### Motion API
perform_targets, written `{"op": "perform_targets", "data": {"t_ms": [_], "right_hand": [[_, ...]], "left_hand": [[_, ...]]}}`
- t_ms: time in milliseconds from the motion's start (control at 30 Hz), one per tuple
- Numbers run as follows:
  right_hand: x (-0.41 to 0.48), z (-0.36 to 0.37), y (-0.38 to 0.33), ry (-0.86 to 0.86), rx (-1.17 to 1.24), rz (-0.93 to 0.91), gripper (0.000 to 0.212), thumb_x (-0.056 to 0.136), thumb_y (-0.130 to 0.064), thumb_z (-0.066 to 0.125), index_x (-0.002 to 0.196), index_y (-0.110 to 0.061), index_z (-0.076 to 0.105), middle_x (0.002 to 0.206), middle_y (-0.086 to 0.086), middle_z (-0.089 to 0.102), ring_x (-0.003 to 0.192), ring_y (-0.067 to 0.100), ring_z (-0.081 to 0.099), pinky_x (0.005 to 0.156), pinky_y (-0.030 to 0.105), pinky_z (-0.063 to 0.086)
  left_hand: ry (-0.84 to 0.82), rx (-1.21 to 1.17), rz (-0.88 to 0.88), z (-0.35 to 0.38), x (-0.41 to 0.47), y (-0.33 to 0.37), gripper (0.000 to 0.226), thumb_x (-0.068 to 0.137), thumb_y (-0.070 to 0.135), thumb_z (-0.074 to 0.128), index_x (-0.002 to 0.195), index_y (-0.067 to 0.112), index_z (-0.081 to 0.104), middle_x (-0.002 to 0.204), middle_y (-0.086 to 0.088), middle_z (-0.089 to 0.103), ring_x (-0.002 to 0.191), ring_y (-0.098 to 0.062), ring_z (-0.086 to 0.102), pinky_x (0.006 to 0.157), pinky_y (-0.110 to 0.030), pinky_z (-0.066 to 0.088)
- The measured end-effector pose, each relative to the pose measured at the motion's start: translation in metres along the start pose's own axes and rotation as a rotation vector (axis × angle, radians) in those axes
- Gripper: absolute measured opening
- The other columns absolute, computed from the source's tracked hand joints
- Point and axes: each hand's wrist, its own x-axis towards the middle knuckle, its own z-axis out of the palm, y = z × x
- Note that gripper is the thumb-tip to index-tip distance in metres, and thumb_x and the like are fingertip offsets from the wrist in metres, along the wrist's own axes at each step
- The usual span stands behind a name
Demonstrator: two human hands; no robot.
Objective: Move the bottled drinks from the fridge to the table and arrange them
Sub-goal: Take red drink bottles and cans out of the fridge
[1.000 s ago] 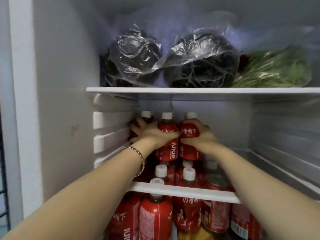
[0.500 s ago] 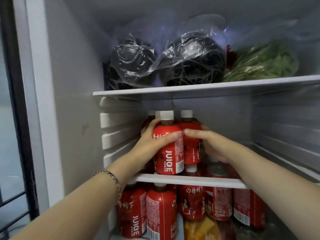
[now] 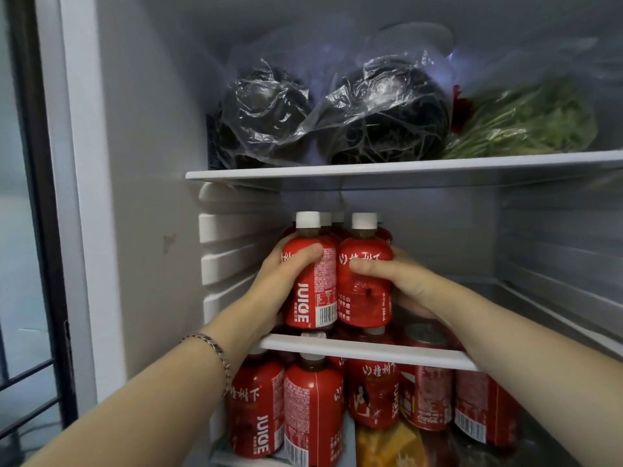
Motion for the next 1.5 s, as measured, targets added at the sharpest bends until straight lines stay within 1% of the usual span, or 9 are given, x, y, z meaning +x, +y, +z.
{"op": "perform_targets", "data": {"t_ms": [100,200,767,900,1000,1067,1167,1300,1500], "right_hand": [[0.0,0.001,0.0,-0.002,0.012,0.007,0.051,0.056,-0.024,0.07,0.106,-0.02,0.06,0.099,0.004,0.07,0.09,0.018,0.067,0.078,0.032,0.054],[0.003,-0.001,0.002,-0.005,0.039,0.07,0.057,0.057,-0.027,0.07,0.112,-0.018,0.058,0.103,0.007,0.069,0.093,0.021,0.066,0.077,0.034,0.054],[0.01,0.006,0.007,0.164,-0.075,0.004,0.091,0.035,-0.039,0.091,0.117,-0.017,0.059,0.106,0.005,0.07,0.097,0.023,0.068,0.089,0.043,0.053],[-0.007,0.012,-0.006,0.216,-0.053,-0.021,0.069,0.05,-0.024,0.085,0.113,-0.016,0.057,0.103,0.006,0.069,0.092,0.021,0.067,0.082,0.037,0.054],[-0.029,0.019,-0.017,0.246,-0.044,-0.043,0.071,0.046,-0.017,0.089,0.111,-0.011,0.06,0.101,0.01,0.071,0.091,0.025,0.068,0.083,0.039,0.055],[-0.045,0.025,-0.03,0.282,-0.052,-0.082,0.055,0.051,-0.015,0.087,0.101,-0.014,0.063,0.094,0.007,0.072,0.088,0.025,0.069,0.08,0.038,0.055],[-0.074,0.041,-0.052,0.342,-0.046,-0.136,0.049,0.056,-0.015,0.084,0.1,-0.017,0.062,0.095,0.004,0.071,0.088,0.022,0.068,0.081,0.039,0.054],[-0.123,0.07,-0.065,0.356,-0.057,-0.107,0.08,0.031,-0.033,0.082,0.107,-0.018,0.061,0.097,0.003,0.071,0.088,0.021,0.069,0.079,0.04,0.055],[-0.167,0.114,-0.054,0.319,-0.005,-0.071,0.074,0.035,-0.029,0.082,0.106,-0.019,0.06,0.095,0.001,0.071,0.083,0.017,0.069,0.072,0.034,0.056]], "left_hand": [[-0.005,0.08,0.054,-0.001,0.0,-0.002,0.09,0.05,0.033,0.078,0.132,0.022,0.044,0.109,-0.006,0.066,0.093,-0.021,0.067,0.077,-0.036,0.055],[-0.036,0.084,0.033,-0.004,0.001,-0.004,0.098,0.049,0.027,0.089,0.135,0.021,0.041,0.11,-0.005,0.065,0.097,-0.022,0.066,0.084,-0.041,0.054],[0.039,0.097,0.075,0.001,0.002,-0.004,0.056,0.066,0.012,0.08,0.111,0.026,0.05,0.103,-0.003,0.065,0.089,-0.016,0.066,0.068,-0.025,0.052],[0.018,0.097,0.074,0.003,-0.01,0.002,0.066,0.052,0.022,0.085,0.11,0.024,0.053,0.1,-0.003,0.069,0.087,-0.018,0.069,0.071,-0.03,0.055],[0.001,0.086,0.116,0.005,-0.026,0.012,0.055,0.059,0.014,0.087,0.1,0.026,0.053,0.096,-0.002,0.068,0.083,-0.016,0.068,0.069,-0.028,0.054],[-0.015,0.087,0.152,0.007,-0.036,0.026,0.048,0.063,0.01,0.083,0.097,0.026,0.053,0.093,0.0,0.067,0.08,-0.014,0.067,0.068,-0.027,0.053],[-0.082,0.088,0.183,0.004,-0.06,0.046,0.058,0.057,0.016,0.087,0.104,0.022,0.055,0.097,-0.003,0.07,0.083,-0.017,0.069,0.071,-0.03,0.056],[-0.15,0.069,0.167,-0.007,-0.104,0.051,0.086,0.041,0.034,0.085,0.118,0.013,0.054,0.104,-0.008,0.071,0.092,-0.025,0.07,0.081,-0.042,0.057],[-0.095,0.084,0.096,-0.031,-0.169,0.044,0.076,0.042,0.029,0.087,0.111,0.023,0.055,0.101,-0.002,0.072,0.088,-0.018,0.071,0.077,-0.036,0.057]]}}
